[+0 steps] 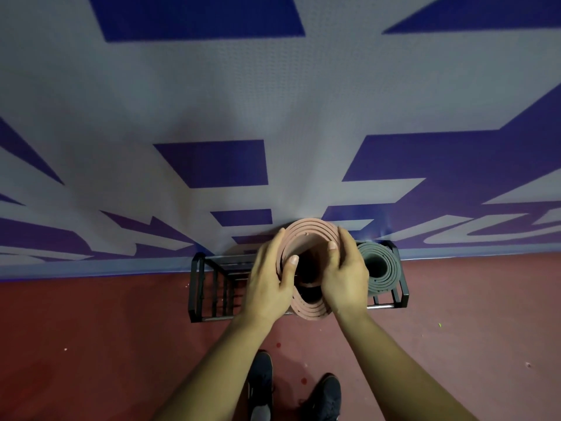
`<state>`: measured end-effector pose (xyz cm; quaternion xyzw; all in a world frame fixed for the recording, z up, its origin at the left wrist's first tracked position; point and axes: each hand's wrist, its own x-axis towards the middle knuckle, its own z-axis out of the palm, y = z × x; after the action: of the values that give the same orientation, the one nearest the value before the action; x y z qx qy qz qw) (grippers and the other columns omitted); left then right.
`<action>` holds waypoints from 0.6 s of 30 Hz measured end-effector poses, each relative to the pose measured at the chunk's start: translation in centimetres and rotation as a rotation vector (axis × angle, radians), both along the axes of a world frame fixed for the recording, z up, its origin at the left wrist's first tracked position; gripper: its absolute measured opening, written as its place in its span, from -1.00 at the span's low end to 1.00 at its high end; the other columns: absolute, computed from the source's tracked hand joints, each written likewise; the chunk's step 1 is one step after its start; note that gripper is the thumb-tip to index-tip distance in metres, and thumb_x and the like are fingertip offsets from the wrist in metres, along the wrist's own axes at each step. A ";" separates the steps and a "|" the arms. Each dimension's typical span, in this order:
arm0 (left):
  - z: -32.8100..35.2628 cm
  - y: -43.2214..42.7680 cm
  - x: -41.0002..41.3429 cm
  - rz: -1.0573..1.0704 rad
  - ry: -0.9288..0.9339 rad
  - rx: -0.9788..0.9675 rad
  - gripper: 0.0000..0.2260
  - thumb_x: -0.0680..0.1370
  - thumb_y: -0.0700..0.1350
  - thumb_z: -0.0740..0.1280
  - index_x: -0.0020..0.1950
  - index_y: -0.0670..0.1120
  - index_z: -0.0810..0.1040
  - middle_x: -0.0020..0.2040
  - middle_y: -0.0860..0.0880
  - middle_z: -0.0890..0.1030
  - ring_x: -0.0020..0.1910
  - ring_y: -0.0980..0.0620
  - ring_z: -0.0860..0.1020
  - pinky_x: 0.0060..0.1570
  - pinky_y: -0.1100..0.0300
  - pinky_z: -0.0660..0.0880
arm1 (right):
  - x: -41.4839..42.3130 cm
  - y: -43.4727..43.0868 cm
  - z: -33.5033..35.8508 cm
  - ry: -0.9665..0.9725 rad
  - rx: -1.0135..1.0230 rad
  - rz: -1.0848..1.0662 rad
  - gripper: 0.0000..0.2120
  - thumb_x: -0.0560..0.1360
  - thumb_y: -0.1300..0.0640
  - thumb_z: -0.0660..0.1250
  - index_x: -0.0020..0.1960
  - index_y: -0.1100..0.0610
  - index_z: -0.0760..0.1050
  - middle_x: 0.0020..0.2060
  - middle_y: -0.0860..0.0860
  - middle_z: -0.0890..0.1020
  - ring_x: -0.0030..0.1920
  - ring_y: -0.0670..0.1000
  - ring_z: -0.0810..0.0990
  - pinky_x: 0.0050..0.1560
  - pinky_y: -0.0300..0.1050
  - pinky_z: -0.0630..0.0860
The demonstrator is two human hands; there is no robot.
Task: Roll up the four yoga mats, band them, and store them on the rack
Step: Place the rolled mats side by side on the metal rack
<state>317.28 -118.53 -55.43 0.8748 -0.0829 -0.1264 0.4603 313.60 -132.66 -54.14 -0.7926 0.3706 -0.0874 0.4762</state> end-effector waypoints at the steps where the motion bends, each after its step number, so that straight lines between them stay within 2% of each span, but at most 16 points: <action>1: 0.4 0.0 0.1 -0.010 -0.018 -0.001 -0.55 0.67 0.07 0.19 0.56 0.22 0.23 0.51 0.15 0.35 0.45 0.17 0.34 0.26 0.27 0.31 | 0.0 0.1 0.4 -0.001 0.002 -0.015 -0.59 0.71 0.00 0.16 0.54 -0.02 0.37 0.41 -0.02 0.53 0.40 0.03 0.48 0.31 -0.19 0.34; 3: 1.3 -0.1 0.4 -0.037 -0.043 0.004 -0.57 0.68 0.08 0.17 0.56 0.24 0.23 0.51 0.19 0.34 0.41 0.32 0.28 0.22 0.47 0.22 | 0.0 0.1 1.1 -0.004 0.006 -0.049 -0.58 0.71 -0.01 0.15 0.55 -0.02 0.35 0.43 -0.02 0.51 0.42 0.04 0.46 0.32 -0.15 0.34; 5: 2.0 -0.2 0.4 -0.061 -0.058 0.001 -0.58 0.68 0.09 0.15 0.56 0.24 0.23 0.51 0.22 0.34 0.37 0.40 0.25 0.16 0.58 0.15 | -0.3 0.0 1.7 -0.007 0.006 -0.071 -0.57 0.71 -0.03 0.15 0.56 -0.04 0.33 0.45 -0.03 0.50 0.44 0.05 0.45 0.34 -0.08 0.37; 9: 2.2 -0.5 0.0 -0.075 -0.059 -0.003 -0.57 0.68 0.09 0.15 0.57 0.21 0.25 0.50 0.18 0.36 0.45 0.21 0.33 0.26 0.36 0.27 | -0.9 -0.2 2.0 -0.008 -0.004 -0.091 -0.56 0.71 -0.03 0.14 0.58 -0.04 0.30 0.46 -0.02 0.48 0.45 0.07 0.44 0.39 -0.02 0.37; 13: 1.9 -0.7 0.2 -0.054 -0.059 0.004 -0.56 0.68 0.09 0.15 0.57 0.20 0.25 0.52 0.17 0.35 0.46 0.18 0.32 0.23 0.45 0.23 | -0.7 -0.1 1.8 -0.007 0.003 -0.102 -0.56 0.71 -0.03 0.14 0.57 -0.04 0.31 0.46 -0.01 0.48 0.46 0.06 0.43 0.39 -0.02 0.36; 16: 1.5 -0.5 0.1 -0.047 -0.044 0.007 -0.56 0.69 0.08 0.16 0.59 0.19 0.24 0.53 0.14 0.34 0.48 0.11 0.33 0.28 0.26 0.30 | -0.7 0.1 1.6 0.005 0.004 -0.098 -0.57 0.71 -0.04 0.13 0.57 -0.05 0.32 0.44 0.00 0.49 0.44 0.07 0.44 0.36 -0.03 0.37; 18: 1.1 -0.5 0.1 -0.041 -0.038 0.009 -0.55 0.68 0.09 0.15 0.59 0.18 0.23 0.54 0.12 0.34 0.48 0.07 0.34 0.28 0.22 0.32 | -0.6 0.3 1.4 0.012 0.006 -0.092 -0.58 0.71 -0.04 0.13 0.56 -0.05 0.33 0.43 0.00 0.50 0.43 0.08 0.45 0.34 -0.03 0.38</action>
<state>317.40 -118.98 -54.28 0.8771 -0.1088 -0.1196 0.4522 313.04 -132.40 -52.70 -0.7737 0.4097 -0.1034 0.4720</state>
